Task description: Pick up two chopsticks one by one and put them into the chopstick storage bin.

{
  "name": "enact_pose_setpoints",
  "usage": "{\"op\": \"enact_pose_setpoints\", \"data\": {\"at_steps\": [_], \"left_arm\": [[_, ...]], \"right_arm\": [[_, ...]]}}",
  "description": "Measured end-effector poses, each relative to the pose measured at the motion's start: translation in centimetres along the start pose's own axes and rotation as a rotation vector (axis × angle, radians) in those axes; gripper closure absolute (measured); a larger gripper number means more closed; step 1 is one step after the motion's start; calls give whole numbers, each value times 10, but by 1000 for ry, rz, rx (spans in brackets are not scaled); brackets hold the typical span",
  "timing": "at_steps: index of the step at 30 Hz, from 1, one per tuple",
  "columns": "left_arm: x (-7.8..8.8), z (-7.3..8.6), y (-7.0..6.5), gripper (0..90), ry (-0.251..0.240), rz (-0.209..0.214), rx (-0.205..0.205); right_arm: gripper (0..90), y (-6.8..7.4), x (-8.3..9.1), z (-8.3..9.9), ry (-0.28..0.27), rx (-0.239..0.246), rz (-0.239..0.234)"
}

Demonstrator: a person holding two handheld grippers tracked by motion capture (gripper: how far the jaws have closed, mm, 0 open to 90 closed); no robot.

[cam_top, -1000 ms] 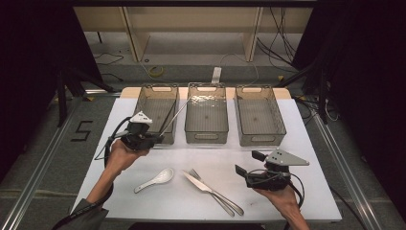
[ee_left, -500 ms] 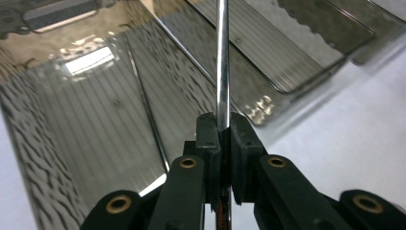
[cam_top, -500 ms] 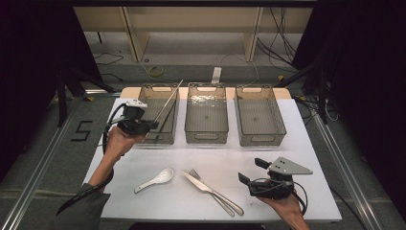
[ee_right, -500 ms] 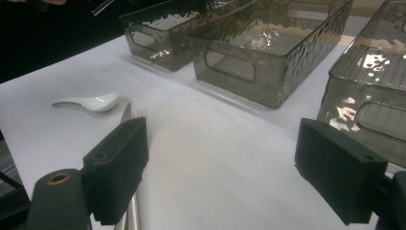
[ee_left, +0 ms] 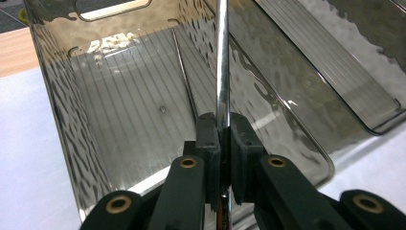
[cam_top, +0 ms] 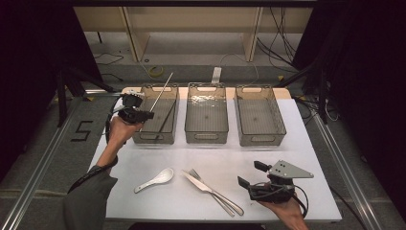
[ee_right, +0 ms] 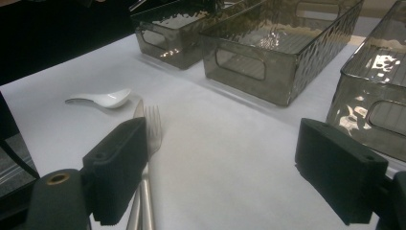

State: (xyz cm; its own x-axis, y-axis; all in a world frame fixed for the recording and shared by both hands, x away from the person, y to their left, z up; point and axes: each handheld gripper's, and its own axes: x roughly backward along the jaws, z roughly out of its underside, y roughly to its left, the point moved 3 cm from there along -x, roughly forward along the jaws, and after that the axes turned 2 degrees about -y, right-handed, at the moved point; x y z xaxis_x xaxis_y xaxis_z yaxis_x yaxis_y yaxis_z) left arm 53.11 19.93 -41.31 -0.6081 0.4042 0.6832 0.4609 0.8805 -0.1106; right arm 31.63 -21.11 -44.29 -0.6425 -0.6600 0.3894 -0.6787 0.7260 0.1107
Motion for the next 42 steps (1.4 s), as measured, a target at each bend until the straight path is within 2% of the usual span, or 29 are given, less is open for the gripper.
{"op": "enact_pose_setpoints", "data": {"at_steps": [12, 21, 32, 37, 39, 42], "left_arm": [[-10, -2, 9, 834, 6, -23, 28], [-17, -2, 16, 834, 13, -52, 32], [-27, -1, 15, 831, 58, -69, 27], [-31, 3, 17, 826, 59, -77, 61], [-32, 4, 18, 799, 54, -81, 72], [-30, 2, 19, 701, 44, -73, 95]], "right_arm": [[197, 2, 1, 0, 5, 8, -6], [198, 3, 0, -1, 5, 10, -9], [202, 3, 0, -1, 4, 6, -12], [202, 4, 0, -1, 3, 8, -17], [202, 3, 0, -1, 5, 7, -16], [202, 3, 0, -1, 4, 6, -17]]}}
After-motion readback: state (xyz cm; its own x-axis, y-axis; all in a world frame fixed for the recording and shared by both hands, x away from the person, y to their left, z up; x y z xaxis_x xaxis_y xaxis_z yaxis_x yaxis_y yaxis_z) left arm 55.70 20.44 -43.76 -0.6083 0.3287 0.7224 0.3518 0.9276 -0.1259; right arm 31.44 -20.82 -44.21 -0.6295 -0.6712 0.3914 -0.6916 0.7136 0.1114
